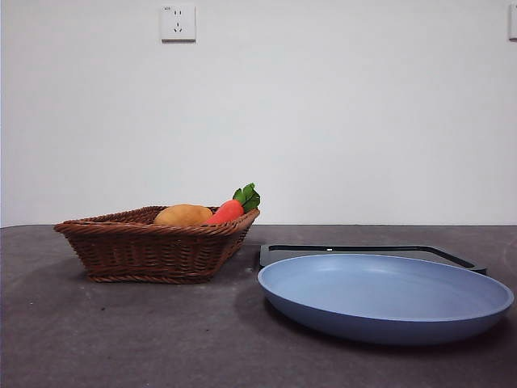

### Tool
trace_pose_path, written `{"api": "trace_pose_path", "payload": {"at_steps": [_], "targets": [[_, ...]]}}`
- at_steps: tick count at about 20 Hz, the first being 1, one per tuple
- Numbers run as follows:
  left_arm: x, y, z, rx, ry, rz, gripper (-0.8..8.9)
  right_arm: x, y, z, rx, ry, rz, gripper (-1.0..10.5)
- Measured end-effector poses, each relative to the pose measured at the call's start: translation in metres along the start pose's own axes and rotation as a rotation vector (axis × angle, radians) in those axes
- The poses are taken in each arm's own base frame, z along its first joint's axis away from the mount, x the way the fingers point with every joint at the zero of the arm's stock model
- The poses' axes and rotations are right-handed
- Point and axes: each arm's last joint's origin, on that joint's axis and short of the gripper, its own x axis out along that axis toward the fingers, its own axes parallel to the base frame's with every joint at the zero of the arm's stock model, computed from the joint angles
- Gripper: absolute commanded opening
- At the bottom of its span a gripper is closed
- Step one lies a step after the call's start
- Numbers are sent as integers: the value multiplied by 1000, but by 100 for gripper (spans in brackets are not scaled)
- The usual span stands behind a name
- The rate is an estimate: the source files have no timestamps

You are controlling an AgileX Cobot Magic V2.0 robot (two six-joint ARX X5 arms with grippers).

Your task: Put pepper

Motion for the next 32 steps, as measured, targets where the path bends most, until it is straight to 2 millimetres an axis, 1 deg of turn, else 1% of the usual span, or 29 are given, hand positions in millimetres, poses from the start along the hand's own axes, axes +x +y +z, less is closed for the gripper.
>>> {"api": "trace_pose_path", "payload": {"at_steps": [3, 5, 10, 13, 16, 21, 24, 29, 32], "targets": [[-1, -2, 2, -57, 12, -37, 7, -1, 2, 6, 84, -35, 12, 5], [-4, -4, 9, -78, 10, -42, 7, -3, 5, 14, 114, -52, 19, 5], [-18, -17, 45, -91, -14, -61, 7, -11, 17, 49, 129, -117, 44, 5], [-19, -23, 63, -96, 32, -90, 7, -14, 23, 68, 129, -92, 48, 5], [-18, -29, 81, -86, 88, -131, 7, -14, 30, 87, 106, -9, 70, 5], [-10, -40, 111, -40, 232, -226, 6, -12, 42, 119, 43, 180, 123, 5], [-4, -45, 124, -13, 320, -292, 6, -10, 49, 135, 7, 293, 165, 5], [2, -51, 138, 8, 441, -387, 6, -9, 56, 156, -64, 476, 181, 5], [2, -52, 142, 23, 490, -404, 6, -10, 60, 161, -118, 594, 198, 6]]}}
